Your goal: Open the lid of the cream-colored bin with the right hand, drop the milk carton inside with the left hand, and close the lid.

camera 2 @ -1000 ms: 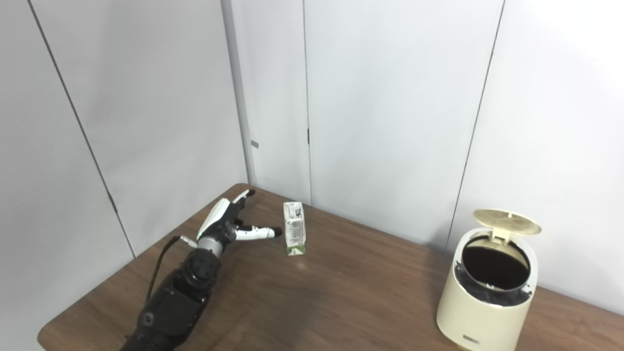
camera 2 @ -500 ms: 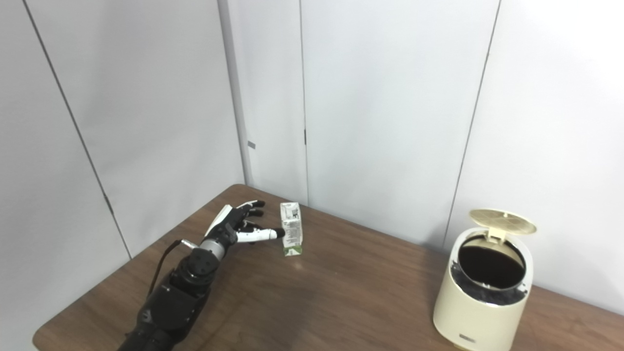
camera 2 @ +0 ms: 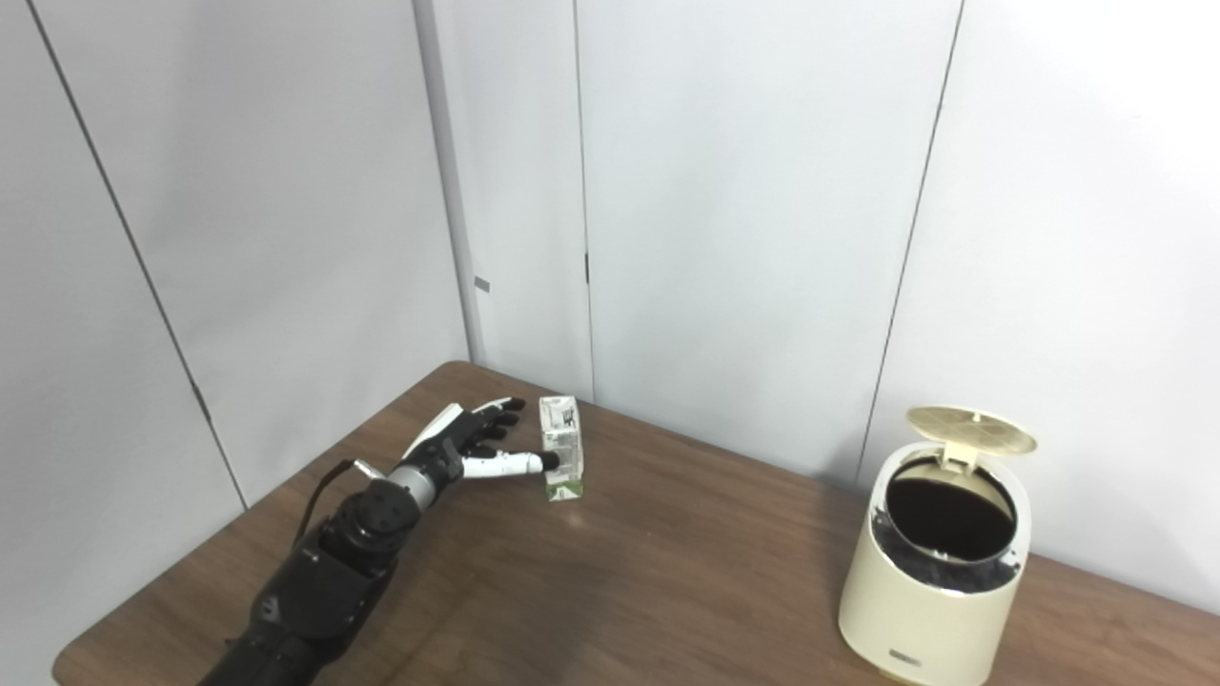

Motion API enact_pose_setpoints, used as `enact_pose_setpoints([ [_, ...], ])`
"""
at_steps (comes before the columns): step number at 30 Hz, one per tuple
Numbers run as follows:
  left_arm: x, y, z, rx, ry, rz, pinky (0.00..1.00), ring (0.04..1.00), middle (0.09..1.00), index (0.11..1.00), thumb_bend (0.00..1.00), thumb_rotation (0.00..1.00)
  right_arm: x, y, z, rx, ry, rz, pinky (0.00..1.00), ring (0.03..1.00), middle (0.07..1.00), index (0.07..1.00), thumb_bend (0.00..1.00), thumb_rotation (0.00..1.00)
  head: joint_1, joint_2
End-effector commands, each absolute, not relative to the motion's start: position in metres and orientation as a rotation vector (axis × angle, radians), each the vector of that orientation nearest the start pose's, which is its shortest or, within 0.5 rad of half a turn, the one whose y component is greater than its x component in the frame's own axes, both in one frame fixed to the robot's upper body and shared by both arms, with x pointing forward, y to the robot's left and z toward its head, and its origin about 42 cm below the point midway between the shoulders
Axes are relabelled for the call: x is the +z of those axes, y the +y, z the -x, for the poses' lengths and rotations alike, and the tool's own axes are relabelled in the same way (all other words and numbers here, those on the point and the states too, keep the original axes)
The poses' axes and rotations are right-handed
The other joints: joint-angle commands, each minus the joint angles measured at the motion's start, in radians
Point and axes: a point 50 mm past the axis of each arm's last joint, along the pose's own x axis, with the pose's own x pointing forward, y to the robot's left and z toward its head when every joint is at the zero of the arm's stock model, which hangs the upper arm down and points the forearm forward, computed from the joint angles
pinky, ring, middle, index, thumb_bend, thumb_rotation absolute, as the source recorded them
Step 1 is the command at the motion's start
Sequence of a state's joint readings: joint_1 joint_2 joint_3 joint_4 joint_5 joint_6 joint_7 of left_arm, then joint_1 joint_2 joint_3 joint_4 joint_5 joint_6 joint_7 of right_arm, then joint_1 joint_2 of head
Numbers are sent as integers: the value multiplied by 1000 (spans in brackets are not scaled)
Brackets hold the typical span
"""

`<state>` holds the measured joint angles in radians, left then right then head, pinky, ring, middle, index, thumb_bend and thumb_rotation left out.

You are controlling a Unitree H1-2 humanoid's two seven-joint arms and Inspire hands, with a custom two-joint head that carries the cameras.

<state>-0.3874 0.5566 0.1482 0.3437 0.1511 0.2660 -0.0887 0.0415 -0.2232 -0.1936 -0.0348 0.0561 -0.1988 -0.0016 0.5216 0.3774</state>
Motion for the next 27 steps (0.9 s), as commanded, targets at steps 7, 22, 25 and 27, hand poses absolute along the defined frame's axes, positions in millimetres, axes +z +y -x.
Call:
enact_pose_setpoints([
  [7, 226, 451, -405, 261, 120, -649, 891, 939, 937, 978, 1000, 443, 120, -333, -258, -173, -198, 218, 577, 671, 703, 672, 202, 218, -9, 0],
  [22, 225, 443, -423, 234, 116, -619, 890, 941, 939, 991, 1000, 467, 115, -333, -256, -161, -188, 280, 550, 664, 692, 658, 228, 356, -28, 2],
  [25, 225, 440, -425, 239, 116, -621, 869, 924, 926, 983, 1000, 460, 115, -332, -256, -152, -186, 293, 545, 663, 692, 659, 234, 418, -31, 1],
  [27, 225, 438, -427, 238, 114, -609, 847, 909, 921, 976, 1000, 444, 115, -332, -256, -148, -187, 296, 538, 665, 693, 659, 240, 447, -31, 1],
])
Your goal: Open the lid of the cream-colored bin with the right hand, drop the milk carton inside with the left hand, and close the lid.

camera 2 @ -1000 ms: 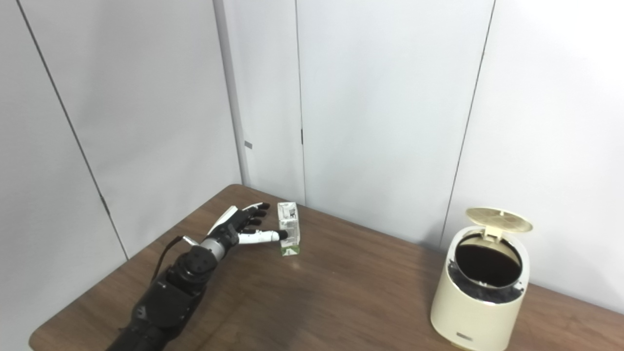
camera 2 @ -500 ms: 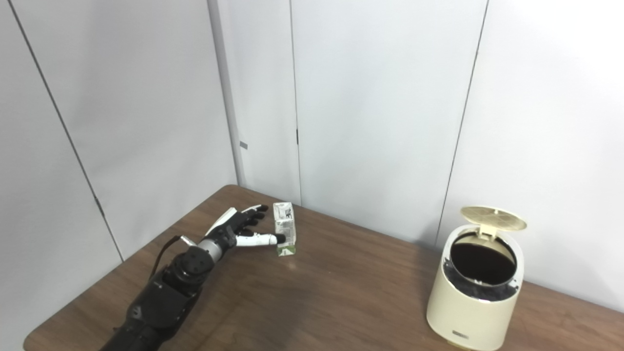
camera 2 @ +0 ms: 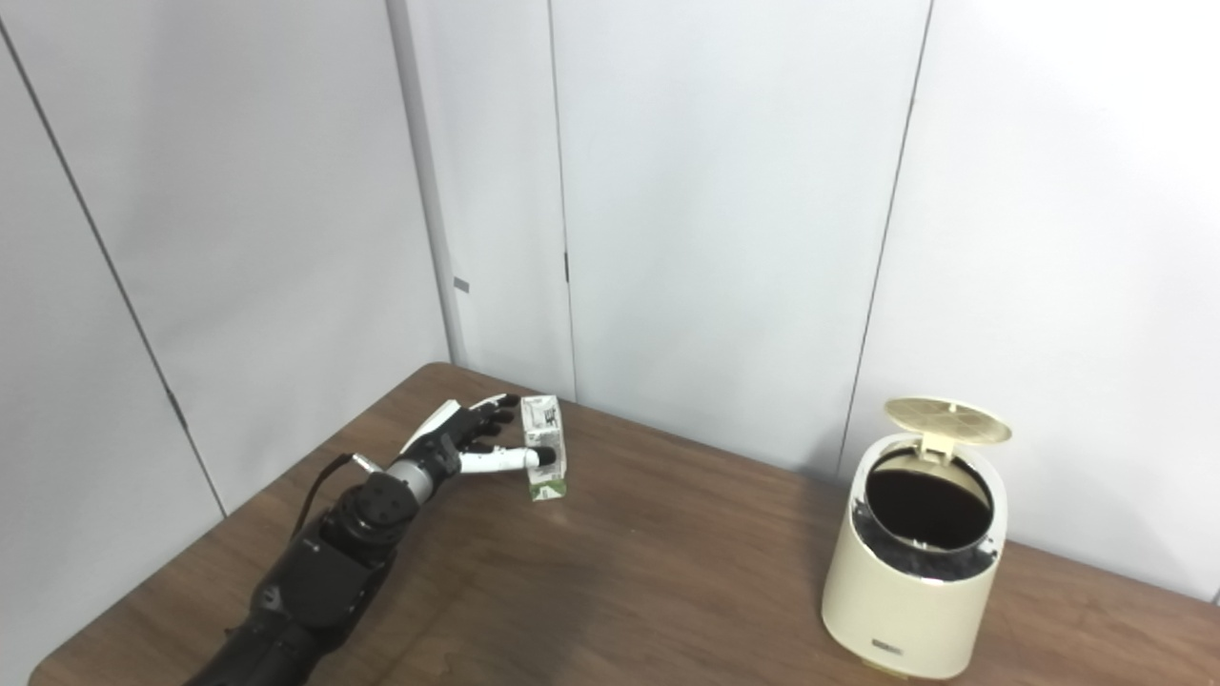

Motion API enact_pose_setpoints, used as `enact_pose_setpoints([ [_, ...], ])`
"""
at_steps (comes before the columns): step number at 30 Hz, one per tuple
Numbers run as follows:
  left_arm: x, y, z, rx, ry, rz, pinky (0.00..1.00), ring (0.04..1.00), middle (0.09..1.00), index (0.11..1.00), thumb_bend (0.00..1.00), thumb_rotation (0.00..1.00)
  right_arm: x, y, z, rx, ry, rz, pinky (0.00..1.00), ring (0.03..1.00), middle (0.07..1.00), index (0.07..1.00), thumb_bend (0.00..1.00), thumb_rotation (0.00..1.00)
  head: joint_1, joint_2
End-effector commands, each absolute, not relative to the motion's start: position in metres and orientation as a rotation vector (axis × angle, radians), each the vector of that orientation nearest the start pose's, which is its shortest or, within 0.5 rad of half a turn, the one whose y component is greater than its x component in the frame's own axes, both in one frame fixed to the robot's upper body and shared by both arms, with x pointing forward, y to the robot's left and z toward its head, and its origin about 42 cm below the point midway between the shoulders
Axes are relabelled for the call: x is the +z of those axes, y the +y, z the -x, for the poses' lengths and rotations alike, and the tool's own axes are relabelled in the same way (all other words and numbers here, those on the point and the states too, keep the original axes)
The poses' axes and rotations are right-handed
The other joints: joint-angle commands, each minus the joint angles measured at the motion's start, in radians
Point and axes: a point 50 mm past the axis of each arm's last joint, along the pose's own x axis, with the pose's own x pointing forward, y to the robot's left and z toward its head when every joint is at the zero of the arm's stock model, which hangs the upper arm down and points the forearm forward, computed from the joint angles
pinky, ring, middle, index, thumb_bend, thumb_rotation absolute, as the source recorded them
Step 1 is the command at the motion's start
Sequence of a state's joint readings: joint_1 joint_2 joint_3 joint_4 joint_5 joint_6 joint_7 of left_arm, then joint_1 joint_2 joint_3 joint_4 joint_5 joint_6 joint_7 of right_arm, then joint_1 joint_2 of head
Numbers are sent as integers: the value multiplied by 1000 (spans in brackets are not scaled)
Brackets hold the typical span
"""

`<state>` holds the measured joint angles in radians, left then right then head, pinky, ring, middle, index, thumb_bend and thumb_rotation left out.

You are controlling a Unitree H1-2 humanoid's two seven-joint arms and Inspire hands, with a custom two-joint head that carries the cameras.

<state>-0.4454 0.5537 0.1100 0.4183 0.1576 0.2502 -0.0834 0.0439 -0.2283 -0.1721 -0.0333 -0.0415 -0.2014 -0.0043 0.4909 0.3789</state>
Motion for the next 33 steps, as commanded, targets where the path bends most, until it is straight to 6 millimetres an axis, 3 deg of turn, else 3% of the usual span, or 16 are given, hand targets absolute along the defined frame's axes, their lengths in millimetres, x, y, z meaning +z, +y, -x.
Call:
enact_pose_setpoints([
  [1, 225, 437, -427, 235, 111, -594, 848, 909, 925, 977, 1000, 438, 115, -332, -256, -147, -189, 297, 535, 664, 693, 658, 242, 456, 0, 0],
  [11, 225, 434, -430, 217, 91, -561, 857, 924, 938, 970, 1000, 402, 114, -328, -256, -142, -188, 290, 518, 666, 695, 660, 284, 576, -11, -5],
  [16, 224, 434, -433, 204, 88, -555, 874, 940, 946, 978, 1000, 384, 113, -326, -256, -145, -188, 277, 515, 667, 698, 658, 289, 556, -21, -8],
  [23, 225, 433, -435, 193, 90, -576, 855, 924, 931, 974, 1000, 416, 112, -325, -257, -146, -186, 274, 519, 672, 701, 663, 326, 622, -23, -8],
  [33, 225, 428, -439, 176, 91, -587, 828, 892, 894, 933, 1000, 400, 113, -323, -255, -140, -191, 259, 511, 667, 701, 665, 345, 632, -32, -7],
])
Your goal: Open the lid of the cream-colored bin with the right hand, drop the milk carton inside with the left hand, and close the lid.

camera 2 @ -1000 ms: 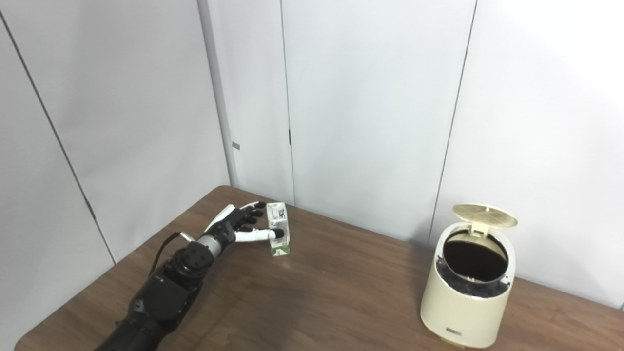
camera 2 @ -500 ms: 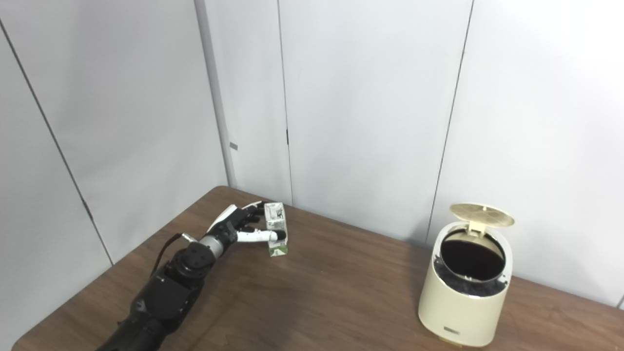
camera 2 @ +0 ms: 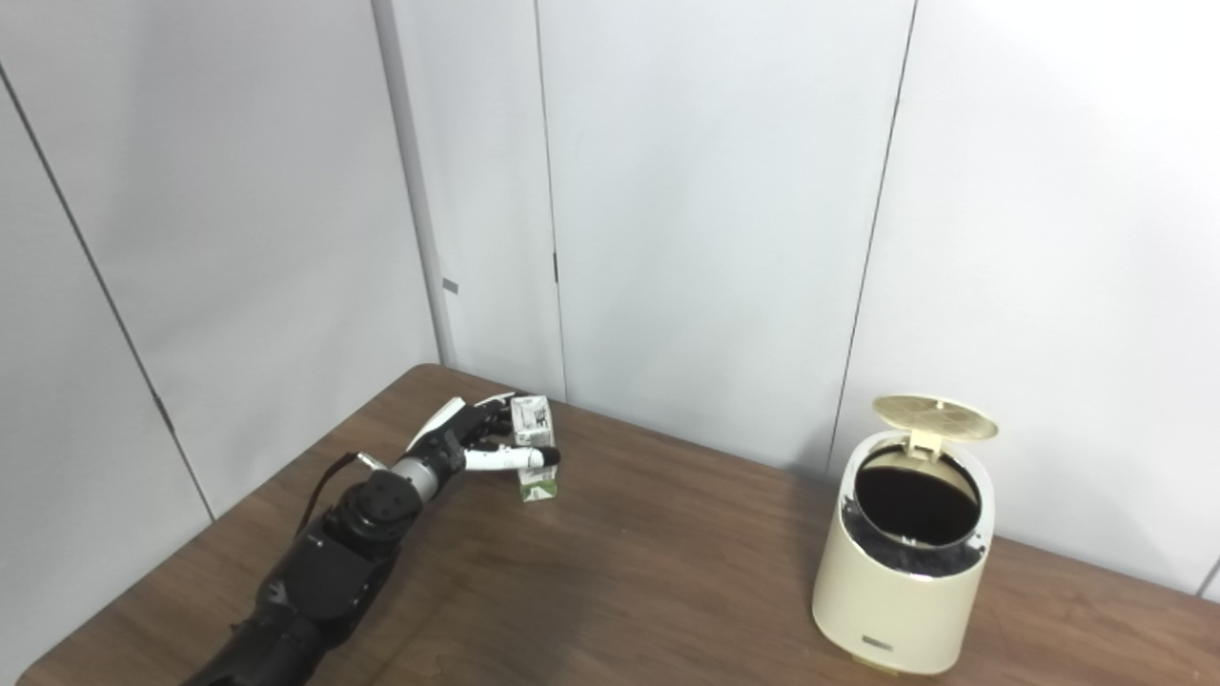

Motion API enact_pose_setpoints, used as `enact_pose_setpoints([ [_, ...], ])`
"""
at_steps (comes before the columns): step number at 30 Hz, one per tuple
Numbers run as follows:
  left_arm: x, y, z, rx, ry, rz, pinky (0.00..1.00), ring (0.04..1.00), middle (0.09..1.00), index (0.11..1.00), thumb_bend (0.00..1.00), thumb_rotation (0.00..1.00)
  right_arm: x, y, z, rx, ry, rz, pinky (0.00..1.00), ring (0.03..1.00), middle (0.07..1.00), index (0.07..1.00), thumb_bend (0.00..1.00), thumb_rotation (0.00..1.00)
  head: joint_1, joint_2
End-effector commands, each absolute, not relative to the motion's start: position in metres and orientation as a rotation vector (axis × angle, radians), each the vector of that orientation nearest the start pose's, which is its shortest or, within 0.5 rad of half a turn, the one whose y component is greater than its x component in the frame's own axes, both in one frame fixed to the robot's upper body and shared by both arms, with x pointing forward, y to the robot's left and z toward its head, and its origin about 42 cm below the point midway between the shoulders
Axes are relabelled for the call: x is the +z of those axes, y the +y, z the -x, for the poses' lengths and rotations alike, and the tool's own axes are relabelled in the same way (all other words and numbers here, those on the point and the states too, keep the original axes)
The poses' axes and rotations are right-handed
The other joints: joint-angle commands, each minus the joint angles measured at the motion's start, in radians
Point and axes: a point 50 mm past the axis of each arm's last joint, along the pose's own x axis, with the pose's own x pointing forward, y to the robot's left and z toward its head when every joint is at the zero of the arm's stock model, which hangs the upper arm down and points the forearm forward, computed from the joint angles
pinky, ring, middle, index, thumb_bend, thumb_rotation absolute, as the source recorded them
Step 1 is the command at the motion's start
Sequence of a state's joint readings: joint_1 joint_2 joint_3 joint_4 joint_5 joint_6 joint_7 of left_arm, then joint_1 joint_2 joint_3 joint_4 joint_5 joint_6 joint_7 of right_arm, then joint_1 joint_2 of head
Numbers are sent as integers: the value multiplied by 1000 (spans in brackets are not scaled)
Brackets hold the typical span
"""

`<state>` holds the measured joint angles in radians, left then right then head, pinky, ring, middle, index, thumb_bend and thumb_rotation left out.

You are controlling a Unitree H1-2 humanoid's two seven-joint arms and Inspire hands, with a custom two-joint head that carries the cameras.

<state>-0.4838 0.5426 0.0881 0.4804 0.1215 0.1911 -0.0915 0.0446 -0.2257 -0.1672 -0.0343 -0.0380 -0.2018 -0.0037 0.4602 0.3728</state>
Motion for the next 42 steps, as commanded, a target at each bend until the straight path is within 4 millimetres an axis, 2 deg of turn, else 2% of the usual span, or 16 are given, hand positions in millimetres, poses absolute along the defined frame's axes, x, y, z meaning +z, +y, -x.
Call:
enact_pose_setpoints([
  [1, 224, 428, -439, 175, 91, -578, 827, 890, 893, 931, 1000, 398, 113, -322, -255, -141, -190, 261, 511, 666, 701, 665, 347, 634, -4, 1],
  [6, 224, 426, -442, 192, 99, -553, 818, 868, 869, 909, 1000, 329, 112, -323, -254, -139, -191, 277, 517, 673, 702, 666, 363, 676, -5, 2],
  [7, 224, 425, -442, 205, 97, -553, 811, 858, 854, 894, 994, 288, 112, -323, -255, -140, -189, 276, 520, 676, 703, 667, 370, 681, -5, 2],
  [13, 225, 422, -443, 301, 87, -580, 697, 759, 752, 790, 839, 65, 112, -323, -255, -133, -188, 270, 526, 678, 707, 670, 394, 701, -8, 2],
  [16, 223, 419, -444, 380, 63, -553, 621, 676, 670, 703, 795, 7, 111, -322, -256, -127, -193, 269, 524, 683, 709, 671, 405, 706, -11, 2],
  [18, 220, 418, -445, 435, 37, -510, 574, 639, 639, 638, 774, 1, 111, -322, -256, -124, -195, 267, 530, 686, 712, 673, 410, 709, -11, 4],
  [19, 219, 418, -445, 452, 30, -495, 552, 627, 634, 552, 623, 27, 110, -322, -256, -123, -196, 266, 532, 685, 712, 674, 416, 713, -11, 4],
  [21, 216, 417, -445, 489, 30, -457, 543, 639, 642, 502, 537, 44, 111, -321, -255, -123, -195, 267, 531, 683, 713, 674, 413, 718, -12, 4],
  [23, 214, 417, -445, 517, 27, -414, 552, 657, 646, 493, 526, 45, 111, -321, -255, -121, -198, 262, 533, 683, 714, 675, 413, 718, -12, 4],
  [25, 213, 417, -446, 536, 23, -372, 626, 665, 615, 486, 522, 46, 112, -320, -254, -118, -197, 254, 540, 688, 717, 678, 414, 716, -12, 4],
  [27, 212, 417, -446, 546, 14, -338, 660, 625, 565, 463, 520, 23, 113, -319, -254, -119, -185, 260, 545, 693, 721, 680, 410, 725, -10, 5],
  [31, 212, 417, -445, 542, -5, -310, 646, 569, 529, 444, 519, 0, 111, -319, -255, -113, -197, 262, 551, 701, 725, 686, 393, 723, -11, 4],
  [33, 212, 418, -446, 543, -5, -308, 646, 571, 530, 442, 518, 0, 110, -319, -256, -111, -202, 259, 548, 699, 723, 685, 388, 714, -12, 3],
  [35, 212, 418, -446, 542, -2, -309, 675, 622, 513, 461, 521, 0, 108, -318, -257, -107, -202, 257, 550, 701, 724, 684, 387, 712, -13, 1],
  [38, 212, 418, -445, 524, -14, -308, 640, 579, 526, 446, 520, 0, 107, -317, -258, -102, -200, 256, 562, 706, 729, 689, 382, 715, -15, -3],
  [42, 213, 413, -445, 502, -56, -298, 643, 564, 522, 447, 521, 0, 106, -313, -260, -97, -196, 250, 574, 713, 734, 693, 374, 707, -26, -7],
])
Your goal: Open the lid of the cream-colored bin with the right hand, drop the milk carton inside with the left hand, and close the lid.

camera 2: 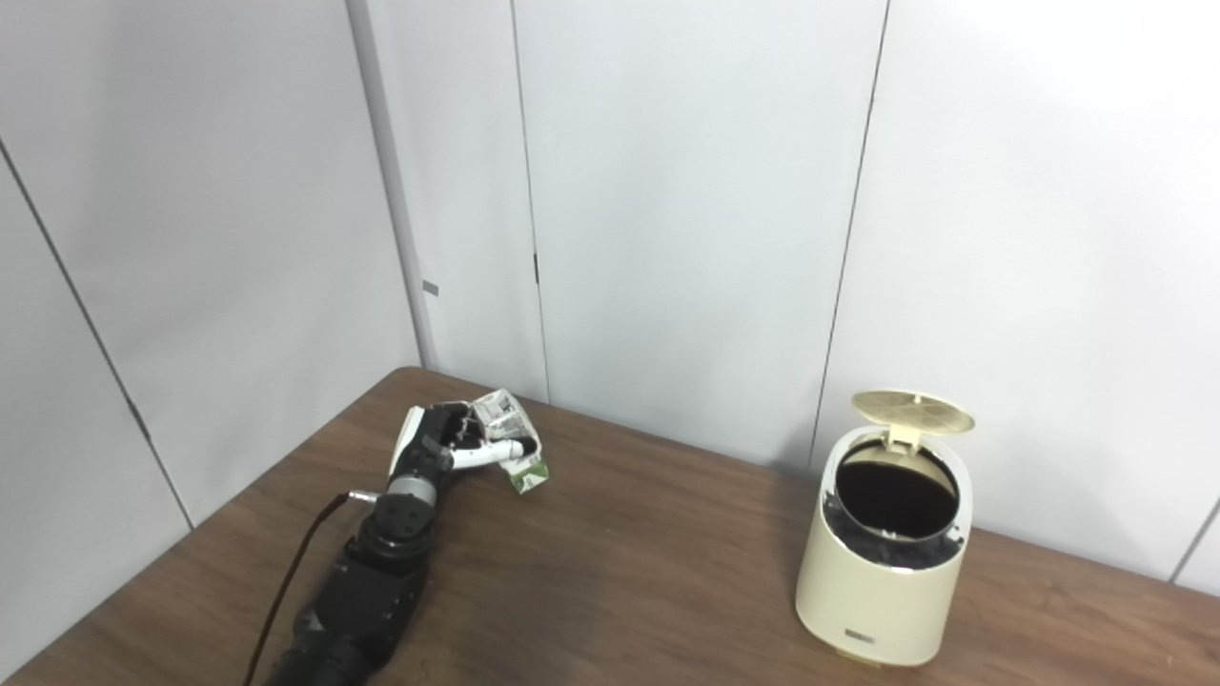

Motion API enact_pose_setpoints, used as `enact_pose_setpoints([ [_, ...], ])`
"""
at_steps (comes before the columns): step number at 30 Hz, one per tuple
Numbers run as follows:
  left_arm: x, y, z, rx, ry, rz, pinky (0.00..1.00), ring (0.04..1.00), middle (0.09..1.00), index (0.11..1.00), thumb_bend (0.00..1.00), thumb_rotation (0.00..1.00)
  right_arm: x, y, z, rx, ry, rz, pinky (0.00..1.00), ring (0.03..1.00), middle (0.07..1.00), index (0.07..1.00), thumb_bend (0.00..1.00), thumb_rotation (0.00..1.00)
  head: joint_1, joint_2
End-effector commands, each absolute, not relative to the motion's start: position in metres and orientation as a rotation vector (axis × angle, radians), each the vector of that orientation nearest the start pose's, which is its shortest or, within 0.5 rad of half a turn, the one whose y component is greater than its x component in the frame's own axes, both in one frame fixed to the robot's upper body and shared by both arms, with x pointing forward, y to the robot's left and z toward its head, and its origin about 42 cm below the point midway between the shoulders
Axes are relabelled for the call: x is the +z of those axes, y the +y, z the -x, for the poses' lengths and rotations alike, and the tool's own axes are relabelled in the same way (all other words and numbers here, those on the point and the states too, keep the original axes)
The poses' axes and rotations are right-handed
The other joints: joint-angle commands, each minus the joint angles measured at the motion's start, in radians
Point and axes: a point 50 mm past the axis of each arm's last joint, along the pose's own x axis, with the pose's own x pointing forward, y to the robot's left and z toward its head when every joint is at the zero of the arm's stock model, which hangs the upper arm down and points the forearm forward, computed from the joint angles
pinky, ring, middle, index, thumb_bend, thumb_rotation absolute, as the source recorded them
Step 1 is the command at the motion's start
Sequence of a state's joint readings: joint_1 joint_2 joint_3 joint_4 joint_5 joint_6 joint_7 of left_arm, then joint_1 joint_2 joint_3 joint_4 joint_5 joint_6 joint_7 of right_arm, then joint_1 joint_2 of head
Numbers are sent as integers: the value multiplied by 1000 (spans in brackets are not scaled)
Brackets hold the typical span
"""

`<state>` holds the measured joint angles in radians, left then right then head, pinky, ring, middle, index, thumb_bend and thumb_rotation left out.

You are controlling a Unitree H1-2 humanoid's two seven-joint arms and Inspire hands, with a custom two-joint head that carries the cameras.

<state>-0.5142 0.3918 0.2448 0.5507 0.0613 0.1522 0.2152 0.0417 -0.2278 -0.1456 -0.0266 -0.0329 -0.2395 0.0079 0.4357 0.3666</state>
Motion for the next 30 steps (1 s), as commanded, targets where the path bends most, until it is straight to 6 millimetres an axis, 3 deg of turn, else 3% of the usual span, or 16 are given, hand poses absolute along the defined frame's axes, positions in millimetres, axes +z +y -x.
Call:
enact_pose_setpoints([
  [1, 216, 411, -444, 490, -83, -289, 636, 552, 521, 448, 521, 0, 107, -311, -261, -95, -197, 251, 576, 716, 735, 695, 369, 708, -13, 1],
  [4, 229, 402, -444, 468, -212, -285, 577, 532, 520, 450, 521, 0, 108, -303, -263, -91, -208, 248, 578, 717, 736, 698, 354, 714, -66, 8],
  [7, 252, 388, -439, 448, -429, -441, 362, 421, 469, 485, 509, 0, 110, -287, -265, -80, -197, 209, 581, 722, 745, 704, 341, 692, -168, 18],
  [8, 257, 385, -438, 444, -471, -480, 351, 417, 469, 490, 507, 0, 110, -282, -266, -76, -194, 200, 593, 732, 754, 712, 335, 686, -168, 18],
  [10, 268, 377, -435, 417, -600, -539, 340, 411, 474, 498, 505, 0, 112, -269, -269, -58, -213, 219, 606, 741, 764, 726, 292, 674, -250, 24],
  [12, 281, 364, -430, 381, -738, -571, 349, 414, 491, 491, 503, 0, 111, -257, -273, -46, -232, 261, 622, 749, 771, 740, 207, 633, -298, 21],
  [15, 297, 349, -424, 344, -861, -550, 380, 436, 501, 464, 503, 0, 110, -239, -280, -58, -254, 276, 617, 725, 744, 725, 160, 505, -377, 5],
  [19, 315, 315, -408, 319, -1020, -560, 398, 461, 480, 475, 504, 0, 110, -223, -288, -74, -253, 256, 618, 719, 745, 724, 152, 106, -427, -5],
  [20, 318, 305, -403, 315, -1058, -559, 433, 467, 474, 476, 504, 0, 110, -221, -289, -75, -252, 256, 631, 729, 753, 732, 156, 54, -430, -5],
  [24, 320, 282, -392, 297, -1126, -519, 515, 472, 471, 473, 504, 0, 109, -207, -297, -85, -247, 244, 682, 761, 774, 749, 180, 2, -454, -21],
  [30, 311, 258, -383, 258, -1154, -513, 520, 499, 481, 447, 502, 0, 104, -193, -308, -73, -239, 242, 693, 766, 770, 748, 200, 3, -474, -36],
])
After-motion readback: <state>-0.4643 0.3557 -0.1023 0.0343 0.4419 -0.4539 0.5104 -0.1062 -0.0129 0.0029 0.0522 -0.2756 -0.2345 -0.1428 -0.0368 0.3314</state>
